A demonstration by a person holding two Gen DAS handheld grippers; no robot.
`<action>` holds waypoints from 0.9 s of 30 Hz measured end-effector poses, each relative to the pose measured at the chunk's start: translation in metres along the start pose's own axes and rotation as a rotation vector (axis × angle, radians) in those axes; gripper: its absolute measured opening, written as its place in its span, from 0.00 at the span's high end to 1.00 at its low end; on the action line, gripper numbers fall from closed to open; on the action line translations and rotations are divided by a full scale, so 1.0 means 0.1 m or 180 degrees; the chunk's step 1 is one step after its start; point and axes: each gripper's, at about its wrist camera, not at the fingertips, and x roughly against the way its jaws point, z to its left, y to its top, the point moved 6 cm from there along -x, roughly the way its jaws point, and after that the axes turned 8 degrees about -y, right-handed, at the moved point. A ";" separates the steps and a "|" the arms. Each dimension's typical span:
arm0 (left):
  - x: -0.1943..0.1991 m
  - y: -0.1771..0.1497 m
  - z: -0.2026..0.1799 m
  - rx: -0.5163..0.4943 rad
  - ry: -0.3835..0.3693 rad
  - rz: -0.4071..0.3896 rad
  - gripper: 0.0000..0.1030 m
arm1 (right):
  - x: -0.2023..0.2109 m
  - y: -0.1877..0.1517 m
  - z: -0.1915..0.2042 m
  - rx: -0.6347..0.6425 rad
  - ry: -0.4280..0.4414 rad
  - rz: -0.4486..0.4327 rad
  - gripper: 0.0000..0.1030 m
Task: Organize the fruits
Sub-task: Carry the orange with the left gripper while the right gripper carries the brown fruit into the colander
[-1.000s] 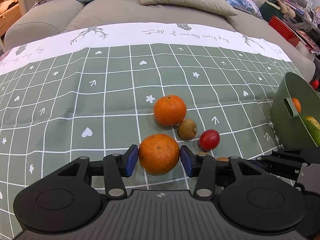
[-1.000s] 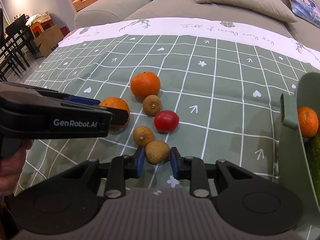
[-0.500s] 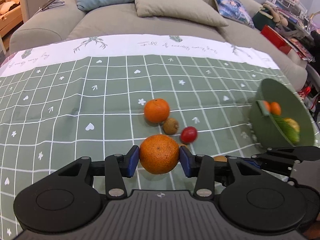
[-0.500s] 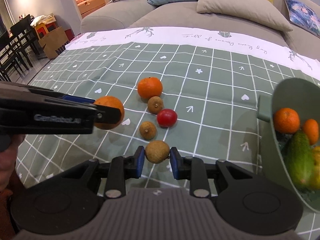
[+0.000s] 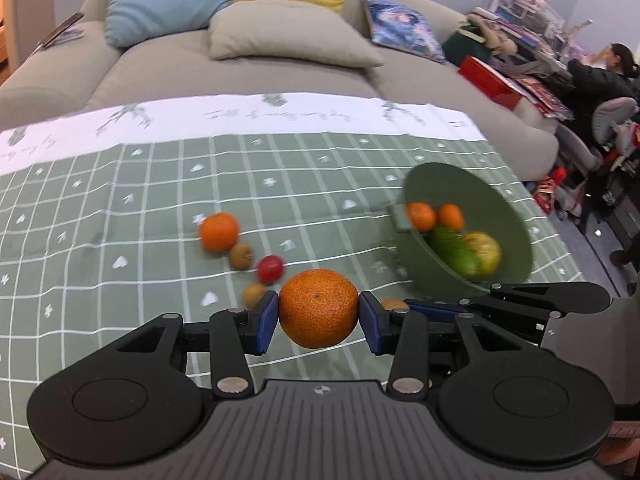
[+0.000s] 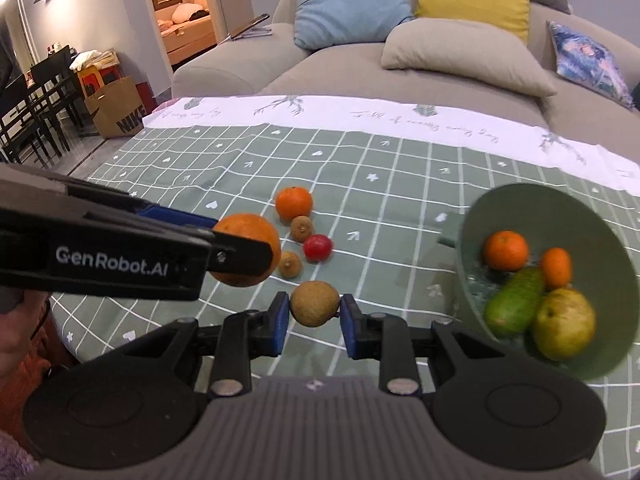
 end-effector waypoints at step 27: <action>-0.93 0.65 -0.98 -0.0555 -0.0347 0.0464 0.53 | 0.23 -0.19 -1.56 -0.1020 -0.0645 0.0086 0.77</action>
